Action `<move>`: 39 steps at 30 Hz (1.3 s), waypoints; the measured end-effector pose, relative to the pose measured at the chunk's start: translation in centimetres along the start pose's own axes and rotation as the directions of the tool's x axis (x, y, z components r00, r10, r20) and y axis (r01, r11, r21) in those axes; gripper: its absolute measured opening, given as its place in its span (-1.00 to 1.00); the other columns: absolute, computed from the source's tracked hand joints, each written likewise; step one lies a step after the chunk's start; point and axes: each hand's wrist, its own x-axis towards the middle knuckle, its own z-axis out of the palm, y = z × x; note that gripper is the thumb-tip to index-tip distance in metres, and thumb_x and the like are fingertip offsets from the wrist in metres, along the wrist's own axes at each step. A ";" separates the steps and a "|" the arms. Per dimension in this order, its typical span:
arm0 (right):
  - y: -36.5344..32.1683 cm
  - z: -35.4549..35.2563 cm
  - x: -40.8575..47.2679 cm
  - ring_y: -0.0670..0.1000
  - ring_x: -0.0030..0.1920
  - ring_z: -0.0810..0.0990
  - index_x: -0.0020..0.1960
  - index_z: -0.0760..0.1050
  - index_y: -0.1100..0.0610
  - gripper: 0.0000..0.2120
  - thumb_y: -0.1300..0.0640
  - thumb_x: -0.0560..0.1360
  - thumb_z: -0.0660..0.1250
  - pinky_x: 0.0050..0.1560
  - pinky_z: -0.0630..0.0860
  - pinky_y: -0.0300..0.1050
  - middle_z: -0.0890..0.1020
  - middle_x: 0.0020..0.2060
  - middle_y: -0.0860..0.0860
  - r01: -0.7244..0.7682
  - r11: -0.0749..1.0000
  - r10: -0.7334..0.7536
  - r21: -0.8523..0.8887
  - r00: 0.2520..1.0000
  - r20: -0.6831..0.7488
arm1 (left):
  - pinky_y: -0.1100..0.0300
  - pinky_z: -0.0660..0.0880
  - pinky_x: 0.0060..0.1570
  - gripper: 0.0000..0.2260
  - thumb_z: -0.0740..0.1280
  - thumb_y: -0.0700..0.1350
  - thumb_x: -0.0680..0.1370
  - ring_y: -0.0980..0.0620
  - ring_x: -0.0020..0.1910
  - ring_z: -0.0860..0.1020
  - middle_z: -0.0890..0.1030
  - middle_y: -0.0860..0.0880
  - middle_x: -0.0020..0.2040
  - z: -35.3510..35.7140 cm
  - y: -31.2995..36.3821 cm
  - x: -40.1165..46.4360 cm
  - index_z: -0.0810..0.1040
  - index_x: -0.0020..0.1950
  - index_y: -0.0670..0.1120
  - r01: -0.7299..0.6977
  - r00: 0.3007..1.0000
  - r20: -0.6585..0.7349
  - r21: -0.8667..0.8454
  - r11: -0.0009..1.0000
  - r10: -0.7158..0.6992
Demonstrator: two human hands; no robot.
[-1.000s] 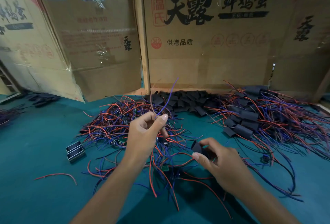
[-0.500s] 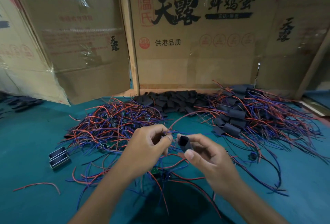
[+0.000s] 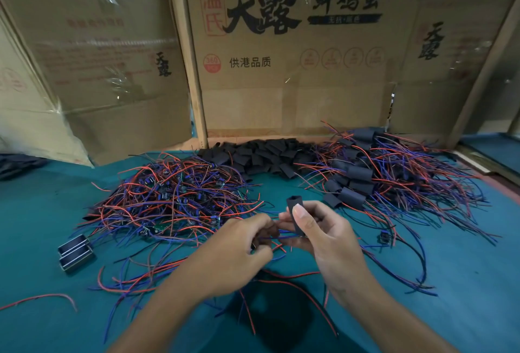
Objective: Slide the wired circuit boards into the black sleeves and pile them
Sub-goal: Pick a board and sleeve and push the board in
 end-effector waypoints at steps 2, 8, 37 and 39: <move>0.1 0.0 0.0 0.12 -0.08 0.70 -0.04 0.53 0.28 -0.72 0.06 0.41 0.35 -0.19 0.64 -0.11 0.69 -0.14 0.17 0.013 1.000 -0.013 0.008 1.000 -0.006 | 0.25 0.33 -0.33 -0.93 0.29 -0.08 0.54 0.15 -0.36 0.42 0.53 0.10 -0.34 0.7 0.0 0.2 0.48 -0.12 0.10 -0.006 0.998 -0.056 -0.013 1.000 0.006; -0.3 -0.6 0.4 0.19 -0.05 0.69 0.02 0.52 0.34 -0.64 0.04 0.43 0.36 -0.19 0.64 -0.06 0.66 -0.07 0.25 0.006 0.999 -0.006 0.047 1.000 -0.001 | 0.08 0.40 -0.21 -0.74 0.22 0.11 0.65 0.12 -0.28 0.44 0.48 0.13 -0.30 0.7 -0.8 0.6 0.55 -0.04 -0.04 -0.102 0.986 -0.120 0.137 0.985 0.119; -2.1 -5.4 2.0 -0.18 0.00 0.51 0.23 0.55 0.17 -0.64 0.02 0.51 0.32 0.01 0.48 -0.40 0.63 0.02 0.01 0.484 0.288 -0.492 -0.826 0.815 0.306 | 0.00 0.54 -0.16 -0.69 0.22 0.19 0.59 0.11 -0.12 0.61 0.63 0.23 -0.12 -2.3 -3.0 0.1 0.69 0.03 0.07 -0.031 0.903 -0.417 0.185 0.982 0.107; -2.2 -5.6 2.0 -0.12 0.00 0.56 0.23 0.55 0.14 -0.65 -0.01 0.51 0.32 0.02 0.55 -0.16 0.62 0.01 -0.02 0.483 0.299 -0.485 -0.823 0.820 0.305 | -0.03 0.56 -0.14 -0.70 0.25 0.17 0.61 0.09 -0.10 0.63 0.66 0.19 -0.09 -2.3 -3.1 0.1 0.70 0.04 0.05 -0.029 0.895 -0.434 0.167 0.985 0.100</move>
